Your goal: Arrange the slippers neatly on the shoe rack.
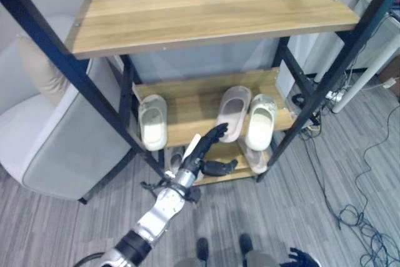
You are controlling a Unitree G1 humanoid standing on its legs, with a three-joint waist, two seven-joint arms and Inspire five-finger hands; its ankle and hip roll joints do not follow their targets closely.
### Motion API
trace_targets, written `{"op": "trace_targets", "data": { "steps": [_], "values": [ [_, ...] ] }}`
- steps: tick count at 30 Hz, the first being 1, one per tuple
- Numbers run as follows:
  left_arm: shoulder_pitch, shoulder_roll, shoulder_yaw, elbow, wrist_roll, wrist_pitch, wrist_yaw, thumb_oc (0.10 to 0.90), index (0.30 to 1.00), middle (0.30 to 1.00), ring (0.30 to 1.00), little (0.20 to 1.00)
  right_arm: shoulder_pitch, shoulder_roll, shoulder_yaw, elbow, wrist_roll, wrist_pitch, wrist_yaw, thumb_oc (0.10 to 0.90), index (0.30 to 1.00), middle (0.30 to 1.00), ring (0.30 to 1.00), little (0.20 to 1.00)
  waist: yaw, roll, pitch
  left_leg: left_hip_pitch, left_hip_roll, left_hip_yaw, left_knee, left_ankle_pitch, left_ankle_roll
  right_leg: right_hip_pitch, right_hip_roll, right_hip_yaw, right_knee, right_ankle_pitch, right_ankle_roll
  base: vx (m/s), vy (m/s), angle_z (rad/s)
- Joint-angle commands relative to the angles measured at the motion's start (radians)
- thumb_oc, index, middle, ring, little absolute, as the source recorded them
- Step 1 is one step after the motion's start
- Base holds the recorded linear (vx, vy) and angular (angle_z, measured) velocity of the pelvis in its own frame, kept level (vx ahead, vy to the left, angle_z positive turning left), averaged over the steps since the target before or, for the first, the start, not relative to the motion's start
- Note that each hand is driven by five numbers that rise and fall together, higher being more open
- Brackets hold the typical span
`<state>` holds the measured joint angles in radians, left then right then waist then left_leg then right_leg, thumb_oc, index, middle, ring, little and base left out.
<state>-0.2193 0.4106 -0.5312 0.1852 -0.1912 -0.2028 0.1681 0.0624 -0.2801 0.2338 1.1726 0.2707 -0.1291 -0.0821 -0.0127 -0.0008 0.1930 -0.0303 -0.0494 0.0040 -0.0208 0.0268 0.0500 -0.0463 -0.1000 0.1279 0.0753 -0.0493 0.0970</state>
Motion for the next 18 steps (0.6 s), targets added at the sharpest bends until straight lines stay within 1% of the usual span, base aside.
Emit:
{"op": "trace_targets", "data": {
  "steps": [1,2,3,6,7,8,9,12,13,14,18],
  "values": [
    [-0.085,-0.047,0.087,-0.085,-0.004,-0.116,0.013,0.800,0.900,0.900,0.900,0.900,-0.025,-0.042,0.025,-0.054,-0.040,-0.028,0.011,0.800,0.900,0.900,0.900,0.900,0.003,0.004,-0.074,-0.070,0.047,-0.044,0.131,-0.082,-0.097,0.126,0.006,0.002,-0.101,-0.020,0.033,0.01,0.080,-0.47],
    [-0.073,-0.038,0.094,-0.095,-0.001,-0.119,0.013,0.800,0.900,0.900,0.900,0.900,-0.041,-0.039,0.033,-0.056,-0.056,-0.025,0.013,0.800,0.900,0.900,0.900,0.900,0.012,0.004,-0.076,-0.073,0.046,-0.019,0.121,-0.085,-0.090,0.106,-0.009,-0.006,-0.101,-0.004,0.054,0.00,0.074,-0.27],
    [-0.068,-0.031,0.098,-0.097,0.003,-0.119,0.014,0.800,0.900,0.900,0.900,0.900,-0.045,-0.037,0.039,-0.062,-0.062,-0.024,0.016,0.800,0.900,0.900,0.900,0.900,0.016,0.002,-0.077,-0.073,0.046,-0.010,0.113,-0.085,-0.086,0.098,-0.014,-0.003,-0.102,0.004,0.061,-0.01,0.086,-0.31],
    [-0.069,-0.015,0.114,-0.107,0.018,-0.119,0.025,0.800,0.900,0.900,0.900,0.900,-0.061,-0.033,0.053,-0.069,-0.083,-0.023,0.018,0.800,0.900,0.900,0.900,0.900,0.034,-0.001,-0.081,-0.071,0.051,0.018,0.087,-0.081,-0.081,0.075,-0.029,-0.033,-0.109,0.027,0.076,-0.01,0.027,-0.39],
    [-0.069,-0.015,0.113,-0.107,0.018,-0.119,0.025,0.800,0.900,0.900,0.900,0.900,-0.061,-0.032,0.053,-0.069,-0.083,-0.023,0.018,0.800,0.900,0.900,0.900,0.900,0.034,-0.001,-0.081,-0.071,0.051,0.018,0.087,-0.080,-0.081,0.075,-0.029,-0.033,-0.109,0.027,0.076,0.00,-0.014,-0.31],
    [-0.068,-0.002,0.124,-0.124,0.027,-0.121,0.028,0.800,0.900,0.900,0.900,0.900,-0.061,-0.029,0.060,-0.074,-0.095,-0.023,0.019,0.800,0.900,0.900,0.900,0.900,0.044,-0.004,-0.086,-0.064,0.053,0.027,0.068,-0.078,-0.082,0.074,-0.034,-0.073,-0.120,0.035,0.081,0.07,-0.025,-0.14],
    [-0.071,0.002,0.130,-0.139,0.033,-0.121,0.029,0.800,0.900,0.900,0.900,0.900,-0.052,-0.029,0.060,-0.075,-0.100,-0.024,0.023,0.800,0.900,0.900,0.900,0.900,0.050,-0.006,-0.093,-0.052,0.051,0.030,0.048,-0.070,-0.084,0.080,-0.035,-0.105,-0.129,0.038,0.082,0.07,-0.026,-0.14],
    [-0.070,0.002,0.139,-0.155,0.045,-0.120,0.033,0.800,0.900,0.900,0.900,0.900,-0.034,-0.031,0.054,-0.078,-0.098,-0.024,0.029,0.800,0.900,0.900,0.900,0.900,0.039,-0.006,-0.103,-0.031,0.046,0.017,0.018,-0.059,-0.088,0.090,-0.030,-0.116,-0.136,0.033,0.077,0.05,-0.007,-0.08],
    [-0.070,0.003,0.140,-0.155,0.045,-0.120,0.033,0.800,0.900,0.900,0.900,0.900,-0.035,-0.031,0.054,-0.078,-0.098,-0.024,0.029,0.800,0.900,0.900,0.900,0.900,0.039,-0.006,-0.100,-0.038,0.047,0.018,0.021,-0.047,-0.088,0.083,-0.029,-0.114,-0.133,0.042,0.076,0.03,-0.022,0.14],
    [-0.071,0.001,0.147,-0.164,0.050,-0.117,0.035,0.800,0.900,0.900,0.900,0.900,-0.021,-0.035,0.050,-0.083,-0.095,-0.023,0.032,0.800,0.900,0.900,0.900,0.900,0.027,-0.001,-0.106,-0.022,0.046,0.004,0.005,-0.037,-0.094,0.089,-0.021,-0.124,-0.139,0.040,0.068,0.00,-0.029,0.09],
    [-0.081,-0.006,0.155,-0.168,0.058,-0.108,0.042,0.800,0.900,0.900,0.900,0.900,-0.007,-0.040,0.049,-0.089,-0.092,-0.024,0.040,0.800,0.900,0.900,0.900,0.900,0.016,0.004,-0.109,0.012,0.050,-0.009,-0.027,-0.028,-0.098,0.108,-0.009,-0.145,-0.151,0.032,0.057,0.04,-0.036,0.16]
  ]
}}
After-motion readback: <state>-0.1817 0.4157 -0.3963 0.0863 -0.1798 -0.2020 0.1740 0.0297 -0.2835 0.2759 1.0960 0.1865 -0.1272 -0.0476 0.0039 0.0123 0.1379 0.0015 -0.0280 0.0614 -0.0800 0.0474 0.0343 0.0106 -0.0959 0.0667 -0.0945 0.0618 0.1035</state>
